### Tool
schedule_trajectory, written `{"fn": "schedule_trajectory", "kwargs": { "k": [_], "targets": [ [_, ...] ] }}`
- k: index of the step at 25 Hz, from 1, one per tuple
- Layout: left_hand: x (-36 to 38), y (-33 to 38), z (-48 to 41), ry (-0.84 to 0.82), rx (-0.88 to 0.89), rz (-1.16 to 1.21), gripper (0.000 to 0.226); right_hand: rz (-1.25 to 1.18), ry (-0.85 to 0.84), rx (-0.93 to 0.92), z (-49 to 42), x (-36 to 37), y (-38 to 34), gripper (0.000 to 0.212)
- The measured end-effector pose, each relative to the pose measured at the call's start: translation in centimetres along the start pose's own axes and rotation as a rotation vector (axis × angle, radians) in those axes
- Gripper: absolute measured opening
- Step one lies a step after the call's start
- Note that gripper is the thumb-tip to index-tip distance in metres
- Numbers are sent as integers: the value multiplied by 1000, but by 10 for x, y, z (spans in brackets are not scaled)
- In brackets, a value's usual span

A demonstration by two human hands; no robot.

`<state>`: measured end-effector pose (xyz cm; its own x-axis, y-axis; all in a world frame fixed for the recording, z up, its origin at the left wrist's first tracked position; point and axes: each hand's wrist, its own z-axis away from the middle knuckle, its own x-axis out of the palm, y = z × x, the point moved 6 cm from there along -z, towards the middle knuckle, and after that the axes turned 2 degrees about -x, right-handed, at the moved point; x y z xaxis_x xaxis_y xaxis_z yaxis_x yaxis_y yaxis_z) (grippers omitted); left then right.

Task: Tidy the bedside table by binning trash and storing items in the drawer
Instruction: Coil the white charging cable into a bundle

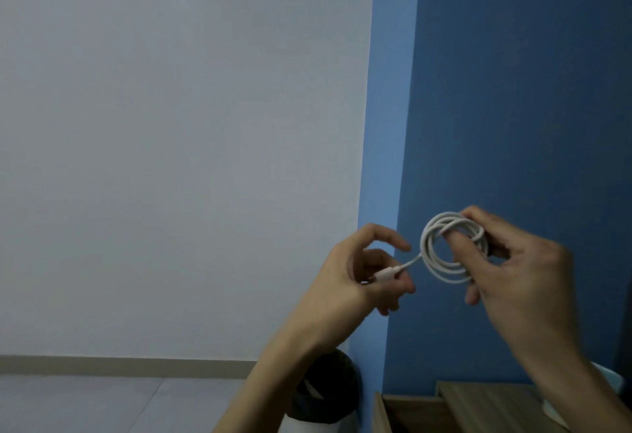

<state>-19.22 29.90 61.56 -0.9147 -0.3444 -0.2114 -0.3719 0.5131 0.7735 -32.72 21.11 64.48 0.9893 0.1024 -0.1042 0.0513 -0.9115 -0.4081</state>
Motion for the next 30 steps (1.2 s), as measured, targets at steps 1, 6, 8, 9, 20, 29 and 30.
{"fn": "schedule_trajectory", "kwargs": {
  "k": [1, 6, 8, 9, 20, 29, 30],
  "targets": [
    [-1, 0, 3, -48, 15, -1, 31, -15, 18, 38, 0, -2, 4, 28],
    [1, -3, -1, 79, 125, -98, 20, -42, 11, 84, 4, 0, 3, 12],
    [2, -4, -5, 219, 152, -150, 12, -21, 4, 75, 5, 2, -1, 13],
    [4, -6, -7, 258, 132, -116, 11, -5, 10, 82, 6, 3, -1, 18],
    [24, -19, -21, 181, -103, 395, 27, -295, -116, 147, 11, 5, -2, 13],
    [21, -7, -23, 234, -99, 274, 13, -309, -266, 204, 13, 4, 0, 21],
    [21, -5, -22, 288, -74, 167, 15, -281, -243, 231, 14, 6, 5, 11]
  ]
}}
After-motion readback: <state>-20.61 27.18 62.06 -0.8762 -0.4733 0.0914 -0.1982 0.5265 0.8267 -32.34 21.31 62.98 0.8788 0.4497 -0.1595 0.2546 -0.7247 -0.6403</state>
